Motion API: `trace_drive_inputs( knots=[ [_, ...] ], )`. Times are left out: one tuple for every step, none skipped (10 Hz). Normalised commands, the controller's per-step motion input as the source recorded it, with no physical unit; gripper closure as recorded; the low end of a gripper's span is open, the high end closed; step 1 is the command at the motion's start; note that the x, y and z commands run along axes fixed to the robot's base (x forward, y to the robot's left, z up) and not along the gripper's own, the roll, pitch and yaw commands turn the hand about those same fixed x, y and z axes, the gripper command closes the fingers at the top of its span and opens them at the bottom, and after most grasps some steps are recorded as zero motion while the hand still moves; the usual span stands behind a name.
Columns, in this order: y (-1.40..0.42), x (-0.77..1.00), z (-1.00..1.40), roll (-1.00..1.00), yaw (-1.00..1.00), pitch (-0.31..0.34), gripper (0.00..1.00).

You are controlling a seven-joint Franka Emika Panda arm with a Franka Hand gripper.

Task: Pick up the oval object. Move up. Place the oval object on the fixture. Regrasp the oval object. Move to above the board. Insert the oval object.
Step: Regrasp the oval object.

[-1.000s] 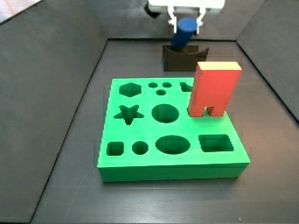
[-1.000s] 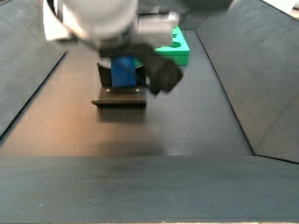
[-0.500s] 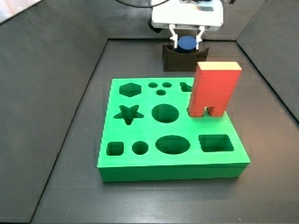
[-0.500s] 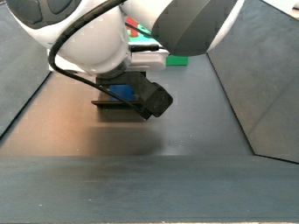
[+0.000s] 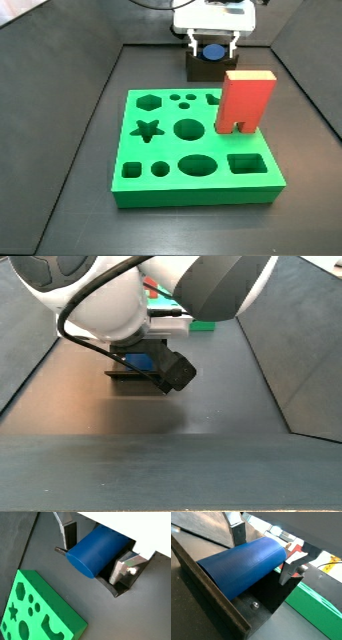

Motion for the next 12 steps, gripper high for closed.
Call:
trace_drive_inputs(
  knots=[
    [0.0,0.0,1.0,-0.03,-0.11,-0.03,0.0],
    [0.0,0.0,1.0,-0.02,-0.1,-0.029,0.0],
    [0.0,-0.01,1.0,0.0,-0.08,-0.026,0.0],
    [0.0,-0.02,1.0,0.03,-0.04,-0.032,0.0],
    [0.0,-0.03,1.0,0.04,-0.01,-0.032,0.0],
    [0.0,-0.04,0.88,0.05,0.01,-0.018,0.0],
    [0.0,-0.04,0.72,0.05,0.02,-0.005,0.0],
    [0.0,-0.03,0.47,0.06,0.03,0.019,0.0],
    [0.0,-0.03,0.3,0.06,0.03,0.041,0.0],
    [-0.78,-0.12,0.79,1.0,0.04,0.057,0.0],
    [-0.77,-0.1,0.73,1.0,0.04,0.057,0.0],
    [-0.62,-0.11,0.56,1.0,0.04,0.045,0.0]
  ],
)
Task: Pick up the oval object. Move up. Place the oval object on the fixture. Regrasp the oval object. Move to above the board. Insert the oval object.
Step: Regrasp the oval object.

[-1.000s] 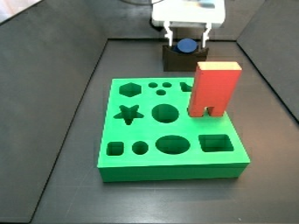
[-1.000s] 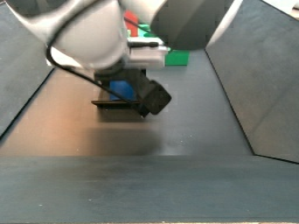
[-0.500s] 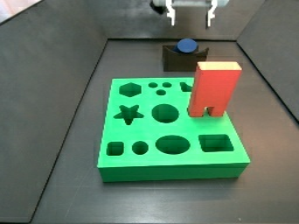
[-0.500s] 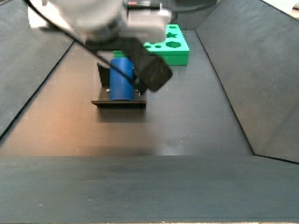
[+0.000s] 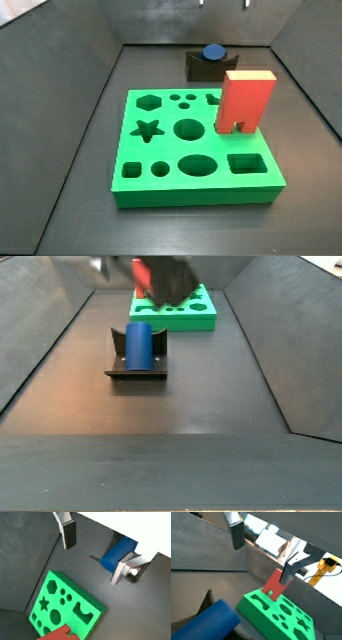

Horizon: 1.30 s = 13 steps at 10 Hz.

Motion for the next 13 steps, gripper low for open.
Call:
trace_drive_inputs(
  knots=[
    [-0.47,-0.12,0.37,1.0,0.04,0.038,0.0],
    [-0.25,-0.09,0.12,1.0,0.04,0.033,0.0],
    [-0.1,-0.05,0.06,1.0,0.04,0.034,0.0],
    [-0.04,-0.03,0.05,1.0,0.04,0.037,0.0],
    [-0.03,-0.02,0.02,1.0,0.04,0.034,0.0],
    [-0.03,-0.03,0.02,1.0,0.04,0.03,0.0],
    [-0.03,-0.04,0.02,1.0,0.04,0.025,0.0],
    [-0.03,-0.05,0.01,1.0,0.04,0.018,0.0],
    [-0.03,-0.05,0.0,1.0,0.04,0.013,0.0],
    [-0.02,-0.04,0.01,1.0,0.04,0.007,0.0],
    [-0.02,-0.04,0.01,1.0,0.04,-0.001,0.0],
    [-0.02,-0.04,0.01,1.0,0.04,-0.006,0.0],
    [-0.02,-0.03,0.01,1.0,0.04,-0.012,0.0]
  ],
)
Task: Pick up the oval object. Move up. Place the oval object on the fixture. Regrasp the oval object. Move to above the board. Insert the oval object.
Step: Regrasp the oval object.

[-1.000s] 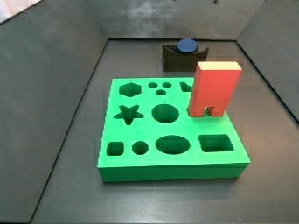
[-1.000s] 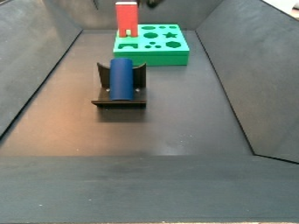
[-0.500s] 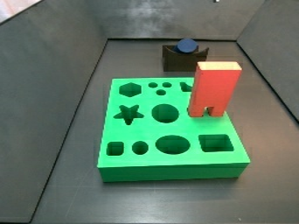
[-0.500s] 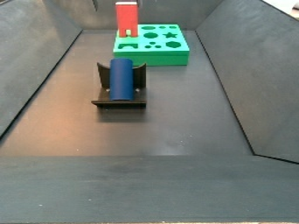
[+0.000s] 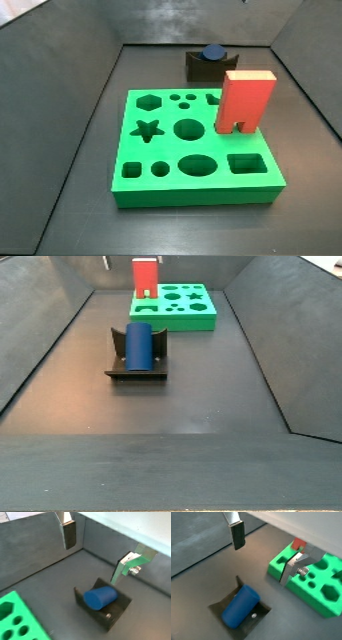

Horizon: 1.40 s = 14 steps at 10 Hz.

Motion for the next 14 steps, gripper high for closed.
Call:
trace_drive_inputs(
  knots=[
    [-0.02,-0.03,0.01,1.0,0.04,-0.012,0.0],
    [-0.02,-0.03,0.01,1.0,0.05,-0.011,0.0],
    [-0.02,-0.02,0.02,1.0,0.05,-0.006,0.0],
    [-0.02,0.0,0.01,1.0,0.05,-0.002,0.0],
    [-0.02,0.02,0.0,1.0,0.05,0.003,0.0],
    [-0.02,0.03,0.0,1.0,0.05,0.013,0.0],
    [-0.02,0.04,-0.01,1.0,0.06,0.021,0.0],
    [-0.03,0.06,-0.01,1.0,0.06,0.039,0.0],
    [-0.03,0.07,-0.01,1.0,0.07,0.067,0.0],
    [-0.03,0.08,-0.01,1.0,0.09,0.093,0.0],
    [-0.04,0.09,-0.01,1.0,0.1,0.112,0.0],
    [-0.04,0.09,-0.01,0.75,0.11,0.116,0.0],
    [-0.04,0.09,-0.01,0.49,0.13,0.108,0.0],
    [-0.03,0.09,-0.01,0.31,0.14,0.097,0.0]
  ],
)
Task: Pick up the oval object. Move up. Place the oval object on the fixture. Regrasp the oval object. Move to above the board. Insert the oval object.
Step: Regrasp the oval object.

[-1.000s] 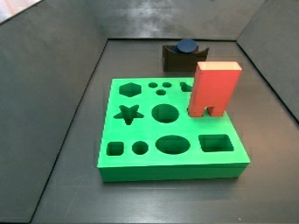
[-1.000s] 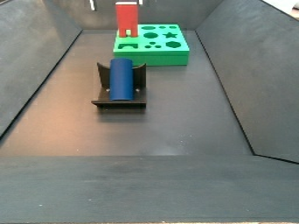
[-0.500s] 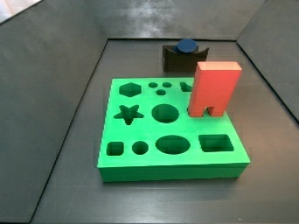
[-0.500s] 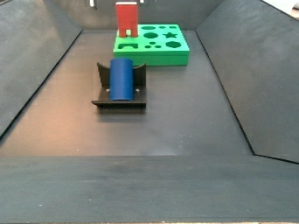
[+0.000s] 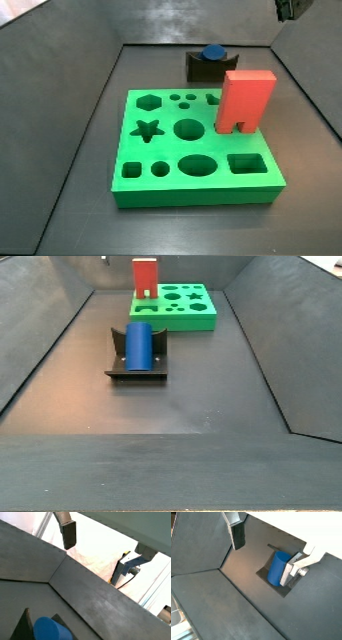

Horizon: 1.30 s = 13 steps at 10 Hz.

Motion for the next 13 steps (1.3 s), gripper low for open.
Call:
trace_drive_inputs(
  knots=[
    [-0.02,0.08,0.0,0.24,0.15,0.082,0.0],
    [0.07,0.03,-1.0,0.11,0.15,0.172,0.0],
    [0.07,0.03,-1.0,0.1,0.15,0.162,0.0],
    [0.07,0.05,-1.0,0.09,0.18,0.112,0.0],
    [0.06,0.06,-1.0,0.08,0.19,0.049,0.0],
    [0.06,0.06,-1.0,0.07,0.19,0.002,0.0],
    [0.05,0.07,-1.0,0.07,0.18,-0.028,0.0],
    [0.05,0.09,-1.0,0.07,0.14,-0.09,0.0],
    [0.04,0.09,-1.0,0.07,0.11,-0.121,0.0],
    [0.04,0.1,-1.0,0.08,0.08,-0.13,0.0],
    [0.03,0.11,-1.0,0.08,0.03,-0.126,0.0],
    [0.02,0.11,-0.85,0.08,0.0,-0.112,0.0],
    [0.01,0.09,-0.64,0.08,-0.03,-0.086,0.0]
  ],
)
